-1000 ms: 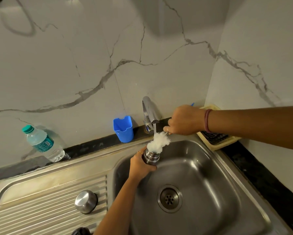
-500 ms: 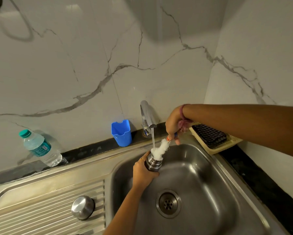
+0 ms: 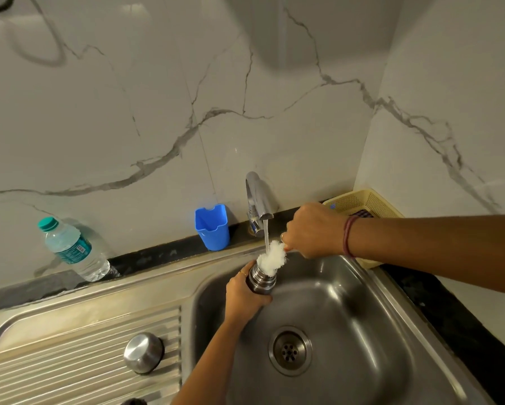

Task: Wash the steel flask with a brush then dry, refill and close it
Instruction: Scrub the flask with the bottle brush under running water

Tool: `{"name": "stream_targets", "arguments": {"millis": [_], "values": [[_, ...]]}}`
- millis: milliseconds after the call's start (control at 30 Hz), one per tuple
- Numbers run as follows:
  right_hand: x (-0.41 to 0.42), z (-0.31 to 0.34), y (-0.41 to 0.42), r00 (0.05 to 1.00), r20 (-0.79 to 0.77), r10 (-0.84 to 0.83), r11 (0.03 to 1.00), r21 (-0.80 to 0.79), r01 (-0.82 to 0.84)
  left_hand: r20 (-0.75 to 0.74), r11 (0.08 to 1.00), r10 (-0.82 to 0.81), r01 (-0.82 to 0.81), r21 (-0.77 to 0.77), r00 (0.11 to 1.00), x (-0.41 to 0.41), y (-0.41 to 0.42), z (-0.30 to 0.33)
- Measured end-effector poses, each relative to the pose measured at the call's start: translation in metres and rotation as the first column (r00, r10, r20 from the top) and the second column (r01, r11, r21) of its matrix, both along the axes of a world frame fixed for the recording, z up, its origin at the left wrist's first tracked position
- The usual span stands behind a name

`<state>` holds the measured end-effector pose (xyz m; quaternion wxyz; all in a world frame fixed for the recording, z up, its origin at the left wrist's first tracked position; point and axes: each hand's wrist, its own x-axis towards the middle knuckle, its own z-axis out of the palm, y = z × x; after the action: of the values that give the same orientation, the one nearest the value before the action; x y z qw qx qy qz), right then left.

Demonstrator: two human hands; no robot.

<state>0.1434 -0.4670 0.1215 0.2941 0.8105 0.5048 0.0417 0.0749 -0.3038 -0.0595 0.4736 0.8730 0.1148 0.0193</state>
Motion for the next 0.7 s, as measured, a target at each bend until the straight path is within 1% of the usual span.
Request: {"name": "stream_targets", "arguments": {"millis": [33, 67, 100, 133, 167, 200, 233, 267, 300, 333, 367, 400, 433, 467, 500, 533, 567, 633, 700], "values": [[-0.001, -0.001, 0.004, 0.986, -0.081, -0.149, 0.988, 0.03, 0.152, 0.012, 1.0, -0.001, 0.001, 0.014, 1.0, 0.0, -0.001, 0.001], [0.0, -0.002, 0.007, 0.929, -0.209, -0.305, 0.947, 0.031, 0.318, 0.028, 1.0, -0.005, 0.004, 0.029, 1.0, -0.001, -0.003, 0.003], [0.004, -0.003, 0.01, 0.81, -0.374, -0.451, 0.877, -0.019, 0.48, 0.047, 0.999, -0.012, 0.01, 0.04, 0.999, -0.001, -0.005, 0.005], [0.008, -0.004, 0.012, 0.651, -0.526, -0.547, 0.799, -0.097, 0.594, 0.062, 0.998, -0.017, 0.014, 0.055, 0.998, -0.001, -0.007, 0.007], [0.012, -0.004, 0.014, 0.512, -0.623, -0.592, 0.742, -0.172, 0.648, 0.078, 0.998, -0.022, 0.016, 0.066, 0.997, -0.001, -0.008, 0.008], [0.015, -0.004, 0.015, 0.434, -0.664, -0.609, 0.714, -0.221, 0.664, 0.079, 0.997, -0.017, 0.011, 0.079, 0.997, 0.0, -0.008, 0.008], [0.017, -0.004, 0.015, 0.419, -0.675, -0.607, 0.714, -0.232, 0.66, 0.078, 0.996, -0.011, 0.004, 0.089, 0.997, 0.0, -0.007, 0.008], [0.017, -0.004, 0.014, 0.447, -0.672, -0.59, 0.734, -0.215, 0.645, 0.066, 0.995, -0.006, -0.001, 0.102, 0.998, 0.001, -0.005, 0.007], [0.016, -0.004, 0.012, 0.513, -0.654, -0.557, 0.773, -0.183, 0.607, 0.058, 0.994, -0.008, 0.001, 0.109, 0.998, 0.002, -0.002, 0.004], [0.013, -0.002, 0.008, 0.61, -0.608, -0.508, 0.829, -0.151, 0.539, 0.052, 0.993, -0.014, 0.008, 0.114, 0.999, 0.002, 0.0, 0.004], [0.008, 0.0, 0.004, 0.729, -0.523, -0.442, 0.886, -0.128, 0.445, 0.045, 0.993, -0.023, 0.017, 0.12, 0.999, 0.002, 0.002, 0.005], [0.001, 0.003, -0.001, 0.855, -0.387, -0.344, 0.938, -0.1, 0.332, 0.045, 0.992, -0.035, 0.029, 0.121, 0.998, 0.002, 0.004, 0.008], [-0.004, 0.005, -0.005, 0.951, -0.211, -0.226, 0.974, -0.067, 0.216, 0.045, 0.992, -0.045, 0.039, 0.119, 0.998, 0.002, 0.005, 0.01], [-0.009, 0.008, -0.009, 0.992, -0.05, -0.115, 0.993, -0.037, 0.113, 0.046, 0.993, -0.051, 0.046, 0.109, 0.998, 0.003, 0.007, 0.012], [-0.012, 0.01, -0.012, 0.998, 0.049, -0.041, 0.999, -0.009, 0.041, 0.053, 0.995, -0.05, 0.045, 0.092, 0.997, 0.005, 0.009, 0.014], [-0.014, 0.011, -0.015, 0.996, 0.08, -0.026, 1.0, 0.015, 0.025, 0.055, 0.996, -0.045, 0.041, 0.08, 0.997, 0.006, 0.01, 0.016], [-0.015, 0.01, -0.016, 0.996, 0.073, -0.051, 0.998, 0.03, 0.049, 0.05, 0.996, -0.046, 0.042, 0.083, 0.998, 0.007, 0.01, 0.016], [-0.016, 0.005, -0.014, 0.987, -0.005, -0.161, 0.986, 0.049, 0.161, 0.059, 0.992, -0.053, 0.046, 0.114, 0.997, 0.007, 0.009, 0.018], [-0.015, 0.007, -0.009, 0.95, -0.12, -0.287, 0.953, 0.061, 0.295, 0.077, 0.992, -0.042, 0.033, 0.125, 0.996, 0.006, 0.007, 0.017]]}}
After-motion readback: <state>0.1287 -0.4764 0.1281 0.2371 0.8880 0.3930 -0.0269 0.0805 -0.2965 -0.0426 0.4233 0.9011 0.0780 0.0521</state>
